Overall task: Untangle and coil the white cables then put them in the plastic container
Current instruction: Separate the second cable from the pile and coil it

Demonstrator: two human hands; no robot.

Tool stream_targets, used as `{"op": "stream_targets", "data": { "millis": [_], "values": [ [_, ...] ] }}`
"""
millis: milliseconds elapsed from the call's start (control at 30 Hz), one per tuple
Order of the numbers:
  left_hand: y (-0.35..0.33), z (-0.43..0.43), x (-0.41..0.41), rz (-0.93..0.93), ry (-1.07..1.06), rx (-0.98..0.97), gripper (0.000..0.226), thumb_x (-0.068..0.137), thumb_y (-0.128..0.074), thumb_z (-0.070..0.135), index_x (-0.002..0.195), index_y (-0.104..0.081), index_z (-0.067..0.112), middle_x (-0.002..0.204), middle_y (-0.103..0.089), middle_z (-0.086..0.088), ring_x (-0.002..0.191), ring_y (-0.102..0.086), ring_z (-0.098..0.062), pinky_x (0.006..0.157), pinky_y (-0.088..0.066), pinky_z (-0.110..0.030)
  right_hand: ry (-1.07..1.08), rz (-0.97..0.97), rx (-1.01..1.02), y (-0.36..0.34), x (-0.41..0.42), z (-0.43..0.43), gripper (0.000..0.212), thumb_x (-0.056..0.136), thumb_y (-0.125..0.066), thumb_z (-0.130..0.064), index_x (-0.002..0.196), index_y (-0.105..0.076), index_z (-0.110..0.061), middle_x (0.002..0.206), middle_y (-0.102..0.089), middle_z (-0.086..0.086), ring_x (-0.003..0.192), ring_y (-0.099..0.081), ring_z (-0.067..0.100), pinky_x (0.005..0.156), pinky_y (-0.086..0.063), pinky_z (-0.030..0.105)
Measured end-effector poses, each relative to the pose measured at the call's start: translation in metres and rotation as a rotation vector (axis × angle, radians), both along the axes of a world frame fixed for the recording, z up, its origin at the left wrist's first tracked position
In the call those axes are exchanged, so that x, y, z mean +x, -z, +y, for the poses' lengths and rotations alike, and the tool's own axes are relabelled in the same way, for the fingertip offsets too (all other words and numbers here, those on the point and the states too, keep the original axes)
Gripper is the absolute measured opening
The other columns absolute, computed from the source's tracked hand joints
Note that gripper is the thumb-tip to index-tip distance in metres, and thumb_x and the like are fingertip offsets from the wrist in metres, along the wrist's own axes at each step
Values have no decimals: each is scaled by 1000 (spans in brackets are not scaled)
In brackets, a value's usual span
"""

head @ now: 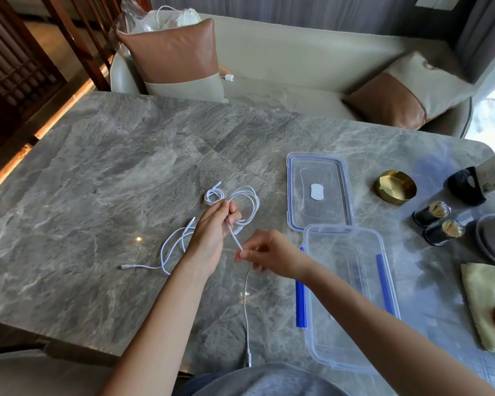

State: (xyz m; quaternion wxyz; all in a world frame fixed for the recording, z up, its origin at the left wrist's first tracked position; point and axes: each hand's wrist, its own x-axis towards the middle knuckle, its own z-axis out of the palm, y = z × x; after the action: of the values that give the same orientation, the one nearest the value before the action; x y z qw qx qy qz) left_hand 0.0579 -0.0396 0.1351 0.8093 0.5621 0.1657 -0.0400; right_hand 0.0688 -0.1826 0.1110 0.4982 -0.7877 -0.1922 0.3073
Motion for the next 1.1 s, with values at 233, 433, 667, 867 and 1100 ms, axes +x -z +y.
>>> {"op": "stream_targets", "data": {
  "millis": [233, 433, 667, 867, 1100],
  "values": [
    [6, 3, -1, -5, -109, 103, 34, 101, -30, 18, 70, -44, 19, 51, -48, 13, 52, -48, 3, 67, -36, -16, 352, 22, 92, -8, 10, -15, 16, 91, -58, -20, 81, -70, -14, 74, -74, 3, 67, -70, 16, 62, -54, 27],
    [7, -10, -7, -5, -85, 163, 35, 101, -29, 14, 70, -43, 17, 65, -44, 0, 59, -45, -5, 68, -41, -14, 783, 273, 574, -19, 8, 2, 12, 90, -57, -4, 88, -51, -14, 78, -72, 6, 69, -69, 12, 62, -55, 22],
    [8, -6, -11, 38, -5, 264, 35, 101, -29, 18, 68, -43, 19, 52, -44, 12, 64, -41, -10, 69, -34, -22, 854, 821, 813, -14, 2, 10, 15, 93, -53, -12, 102, -64, -8, 90, -72, 1, 80, -68, 8, 72, -57, 18],
    [10, 2, -17, 29, 33, 383, 34, 101, -30, 17, 69, -41, 17, 60, -38, 3, 57, -35, -7, 57, -31, -16, 556, 275, 348, -21, 7, 1, 24, 95, -49, -33, 102, -69, -21, 88, -69, -3, 75, -60, 5, 63, -49, 15],
    [7, 2, -18, -4, 217, 547, 33, 100, -32, 17, 68, -43, 18, 60, -36, 7, 47, -37, 5, 52, -30, -9, 106, -106, 27, -27, 21, -12, 9, 88, -63, -11, 79, -66, -9, 62, -61, -7, 55, -52, 5, 51, -51, 21]
  ]
}}
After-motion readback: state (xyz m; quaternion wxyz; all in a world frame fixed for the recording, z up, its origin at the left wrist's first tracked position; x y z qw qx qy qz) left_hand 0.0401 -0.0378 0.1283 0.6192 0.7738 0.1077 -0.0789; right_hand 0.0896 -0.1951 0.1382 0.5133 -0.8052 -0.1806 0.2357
